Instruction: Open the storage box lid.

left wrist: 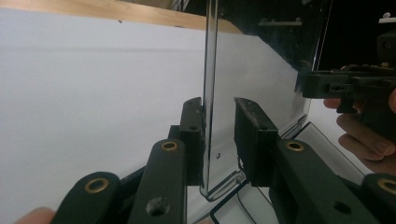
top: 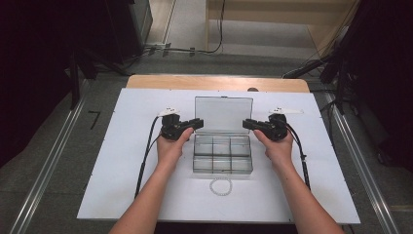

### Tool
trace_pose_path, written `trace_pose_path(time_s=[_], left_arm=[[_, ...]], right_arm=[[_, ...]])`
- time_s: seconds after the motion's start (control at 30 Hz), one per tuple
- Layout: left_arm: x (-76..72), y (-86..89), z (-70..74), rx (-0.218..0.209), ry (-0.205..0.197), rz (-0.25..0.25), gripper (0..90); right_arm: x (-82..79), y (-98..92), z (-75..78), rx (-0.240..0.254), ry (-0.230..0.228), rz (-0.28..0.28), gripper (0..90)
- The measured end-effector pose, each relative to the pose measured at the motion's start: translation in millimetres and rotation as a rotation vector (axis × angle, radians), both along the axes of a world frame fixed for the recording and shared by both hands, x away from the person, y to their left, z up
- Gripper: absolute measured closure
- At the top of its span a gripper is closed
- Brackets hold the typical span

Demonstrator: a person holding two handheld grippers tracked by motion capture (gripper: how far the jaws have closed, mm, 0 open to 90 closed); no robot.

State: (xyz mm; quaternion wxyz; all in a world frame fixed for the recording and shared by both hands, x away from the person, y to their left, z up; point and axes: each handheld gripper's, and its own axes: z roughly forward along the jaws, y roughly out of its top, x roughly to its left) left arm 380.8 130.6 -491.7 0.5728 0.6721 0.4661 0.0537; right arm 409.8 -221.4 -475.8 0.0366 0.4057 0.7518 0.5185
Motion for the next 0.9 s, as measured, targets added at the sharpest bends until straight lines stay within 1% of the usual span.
trace_pose_path(time_s=[0.07,0.17,0.4,0.47,0.57,0.77,0.9], left_arm=[[0.8,0.5,-0.9,-0.004,0.008,0.002,73.1],[2.3,1.4,-2.7,-0.018,0.017,-0.002,73.1],[6.1,3.2,-7.3,-0.051,0.046,-0.006,72.6],[6.8,3.0,-7.8,-0.047,0.047,-0.004,72.2],[7.9,1.9,-8.4,-0.021,0.045,-0.002,70.1],[9.7,1.1,-13.1,-0.004,0.064,-0.002,65.2],[10.7,0.8,-15.3,-0.002,0.077,0.001,62.6]], right_arm=[[1.7,-0.2,-1.7,0.015,0.004,-0.001,72.7],[2.5,-0.2,-2.9,0.024,0.011,-0.004,72.5],[5.0,0.8,-7.2,0.028,0.019,-0.008,69.7],[5.9,0.5,-8.5,0.029,0.021,-0.008,69.2],[7.5,0.2,-10.8,0.035,0.034,-0.008,67.8],[11.4,1.0,-17.3,0.043,0.059,-0.02,63.4],[13.4,0.8,-21.2,0.047,0.078,-0.028,60.7]])
